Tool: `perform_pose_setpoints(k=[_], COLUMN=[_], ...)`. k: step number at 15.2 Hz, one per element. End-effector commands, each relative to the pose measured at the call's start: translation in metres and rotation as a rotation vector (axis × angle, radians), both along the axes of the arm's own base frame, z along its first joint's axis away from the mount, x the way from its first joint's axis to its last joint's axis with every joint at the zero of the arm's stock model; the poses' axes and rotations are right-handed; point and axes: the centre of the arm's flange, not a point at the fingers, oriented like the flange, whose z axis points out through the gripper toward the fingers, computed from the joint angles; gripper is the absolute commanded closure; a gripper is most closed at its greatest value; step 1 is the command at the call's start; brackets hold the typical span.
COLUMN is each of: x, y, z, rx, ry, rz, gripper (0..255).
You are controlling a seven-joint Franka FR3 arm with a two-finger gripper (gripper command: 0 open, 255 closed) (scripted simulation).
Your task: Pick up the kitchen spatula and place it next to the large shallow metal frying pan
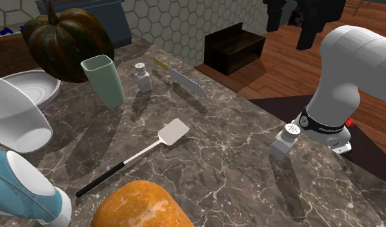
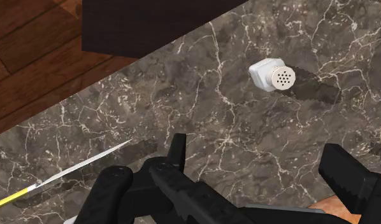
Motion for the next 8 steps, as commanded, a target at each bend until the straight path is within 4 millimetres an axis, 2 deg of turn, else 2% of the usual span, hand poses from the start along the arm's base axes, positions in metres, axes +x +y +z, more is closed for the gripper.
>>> perform_pose_setpoints(k=[1,8], x=[0.000,0.069], y=[0.000,-0.001], z=[0.000,-0.054], rx=[0.000,-0.003], ry=[0.000,-0.041], rz=[0.000,0.123], gripper=[0,0])
